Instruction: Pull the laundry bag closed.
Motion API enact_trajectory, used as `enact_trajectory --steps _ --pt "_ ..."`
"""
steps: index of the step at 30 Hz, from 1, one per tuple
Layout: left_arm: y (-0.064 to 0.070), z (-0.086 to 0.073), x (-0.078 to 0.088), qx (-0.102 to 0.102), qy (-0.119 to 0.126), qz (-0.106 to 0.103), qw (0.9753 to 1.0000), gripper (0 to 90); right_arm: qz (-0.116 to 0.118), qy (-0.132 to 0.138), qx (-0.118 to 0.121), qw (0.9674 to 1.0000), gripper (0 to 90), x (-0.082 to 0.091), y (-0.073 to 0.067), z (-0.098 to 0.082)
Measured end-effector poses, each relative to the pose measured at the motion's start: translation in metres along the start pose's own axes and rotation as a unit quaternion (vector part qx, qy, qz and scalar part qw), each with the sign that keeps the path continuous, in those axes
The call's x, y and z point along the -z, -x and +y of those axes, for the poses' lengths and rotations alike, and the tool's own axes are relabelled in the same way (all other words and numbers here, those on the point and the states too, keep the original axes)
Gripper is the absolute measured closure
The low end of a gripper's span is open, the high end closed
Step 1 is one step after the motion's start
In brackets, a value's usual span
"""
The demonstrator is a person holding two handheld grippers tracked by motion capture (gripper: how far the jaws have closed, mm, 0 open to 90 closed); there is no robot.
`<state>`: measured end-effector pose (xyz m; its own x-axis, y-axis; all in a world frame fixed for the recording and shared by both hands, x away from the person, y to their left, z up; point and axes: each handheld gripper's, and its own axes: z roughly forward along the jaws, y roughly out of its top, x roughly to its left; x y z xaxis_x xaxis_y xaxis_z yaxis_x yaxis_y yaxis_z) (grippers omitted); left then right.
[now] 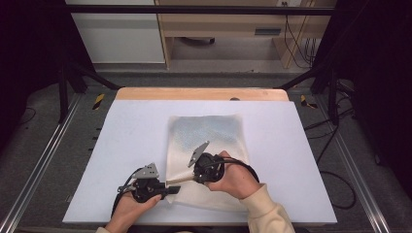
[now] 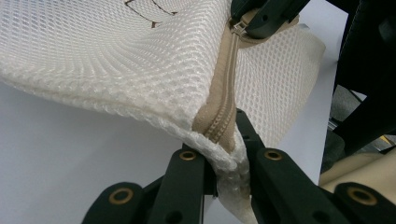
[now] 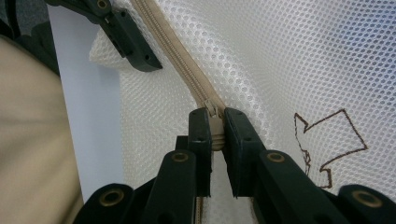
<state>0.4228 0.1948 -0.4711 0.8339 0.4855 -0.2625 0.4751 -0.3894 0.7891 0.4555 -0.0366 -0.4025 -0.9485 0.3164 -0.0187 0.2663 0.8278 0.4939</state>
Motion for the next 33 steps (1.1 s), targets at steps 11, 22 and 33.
enact_trajectory --steps 11,22,33 --pt "0.000 0.000 -0.002 -0.001 0.001 0.001 1.0000 84.1 0.002 0.004 -0.010 0.9999 81.8 0.001 0.003 -0.008" --pt "-0.002 0.000 0.000 -0.002 0.003 0.003 1.0000 84.3 0.003 0.010 -0.016 0.9998 81.8 0.003 0.003 -0.013" --pt "-0.003 0.001 0.001 0.000 0.005 0.001 1.0000 84.2 0.001 0.014 -0.024 0.9996 81.8 0.006 0.004 -0.018"
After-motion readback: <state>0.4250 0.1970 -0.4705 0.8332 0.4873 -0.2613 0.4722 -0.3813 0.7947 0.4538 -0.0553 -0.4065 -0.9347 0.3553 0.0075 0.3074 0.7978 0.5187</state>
